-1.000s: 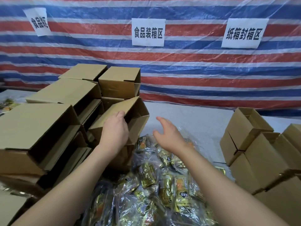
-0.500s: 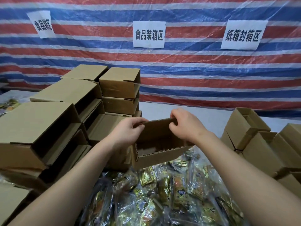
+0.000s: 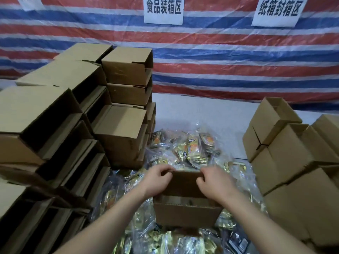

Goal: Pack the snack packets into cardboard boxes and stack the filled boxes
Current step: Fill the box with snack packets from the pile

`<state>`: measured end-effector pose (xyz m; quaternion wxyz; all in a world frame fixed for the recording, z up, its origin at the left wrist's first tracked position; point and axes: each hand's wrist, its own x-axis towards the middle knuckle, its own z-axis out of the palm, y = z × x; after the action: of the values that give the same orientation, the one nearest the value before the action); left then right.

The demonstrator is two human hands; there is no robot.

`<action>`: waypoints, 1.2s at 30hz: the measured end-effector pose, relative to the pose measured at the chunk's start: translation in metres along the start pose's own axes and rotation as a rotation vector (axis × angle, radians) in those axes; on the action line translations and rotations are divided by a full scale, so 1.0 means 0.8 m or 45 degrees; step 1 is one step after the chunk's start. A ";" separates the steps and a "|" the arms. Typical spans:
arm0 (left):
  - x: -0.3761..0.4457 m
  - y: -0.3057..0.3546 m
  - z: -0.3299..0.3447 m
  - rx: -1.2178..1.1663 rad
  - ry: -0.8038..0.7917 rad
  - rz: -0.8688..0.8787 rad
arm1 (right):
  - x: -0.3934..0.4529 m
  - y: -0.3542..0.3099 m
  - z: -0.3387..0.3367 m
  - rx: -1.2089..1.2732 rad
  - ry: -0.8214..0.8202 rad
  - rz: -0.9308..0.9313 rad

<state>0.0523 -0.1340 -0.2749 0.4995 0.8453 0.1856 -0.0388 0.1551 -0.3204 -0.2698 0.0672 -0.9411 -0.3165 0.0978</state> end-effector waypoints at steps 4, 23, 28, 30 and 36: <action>-0.016 -0.050 0.044 0.031 -0.024 -0.050 | -0.034 0.002 0.057 0.067 -0.096 0.072; -0.040 -0.100 0.114 0.005 -0.099 -0.063 | -0.087 0.027 0.114 0.046 -0.115 0.159; -0.032 -0.104 0.103 0.000 -0.125 -0.049 | -0.084 0.027 0.105 0.076 -0.122 0.140; -0.030 -0.105 0.098 -0.017 -0.140 -0.047 | -0.083 0.029 0.102 0.069 -0.129 0.131; -0.010 -0.128 0.059 0.006 0.067 -0.133 | -0.076 0.027 0.099 0.078 -0.108 0.082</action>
<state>0.0142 -0.1324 -0.3811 0.4896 0.8364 0.2424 -0.0431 0.1024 -0.3694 -0.3422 0.0792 -0.9433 -0.2855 0.1494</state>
